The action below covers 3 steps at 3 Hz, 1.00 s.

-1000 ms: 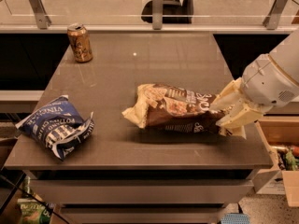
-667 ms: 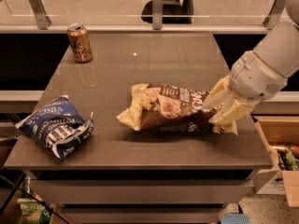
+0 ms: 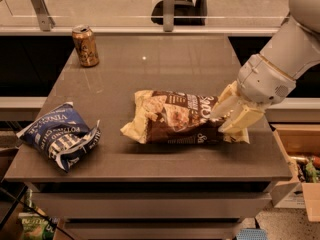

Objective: Move brown chip bag near blue chip bag

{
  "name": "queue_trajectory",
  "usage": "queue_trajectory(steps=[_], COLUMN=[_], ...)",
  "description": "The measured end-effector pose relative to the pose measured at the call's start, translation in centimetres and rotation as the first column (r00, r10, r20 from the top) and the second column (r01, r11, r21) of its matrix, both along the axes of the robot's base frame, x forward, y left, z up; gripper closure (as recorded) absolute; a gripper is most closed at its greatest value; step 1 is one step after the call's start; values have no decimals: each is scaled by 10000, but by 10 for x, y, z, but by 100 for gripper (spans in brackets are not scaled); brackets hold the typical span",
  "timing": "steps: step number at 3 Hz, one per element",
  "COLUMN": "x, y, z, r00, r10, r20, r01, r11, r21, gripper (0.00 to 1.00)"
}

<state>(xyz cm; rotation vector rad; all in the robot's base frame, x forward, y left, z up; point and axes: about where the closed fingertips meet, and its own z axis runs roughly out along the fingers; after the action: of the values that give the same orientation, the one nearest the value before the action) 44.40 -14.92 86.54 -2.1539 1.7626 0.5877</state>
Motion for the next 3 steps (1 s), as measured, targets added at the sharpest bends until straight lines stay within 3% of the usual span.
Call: queue_trajectory(steps=[1,3], x=[2,4], y=[1,4], z=[1,2], r00=[9999,9996], r10=[-35,-83], r20=[102,273], r01=[35,82], r11=[10000,10000], r21=[14,37], gripper=[82,35])
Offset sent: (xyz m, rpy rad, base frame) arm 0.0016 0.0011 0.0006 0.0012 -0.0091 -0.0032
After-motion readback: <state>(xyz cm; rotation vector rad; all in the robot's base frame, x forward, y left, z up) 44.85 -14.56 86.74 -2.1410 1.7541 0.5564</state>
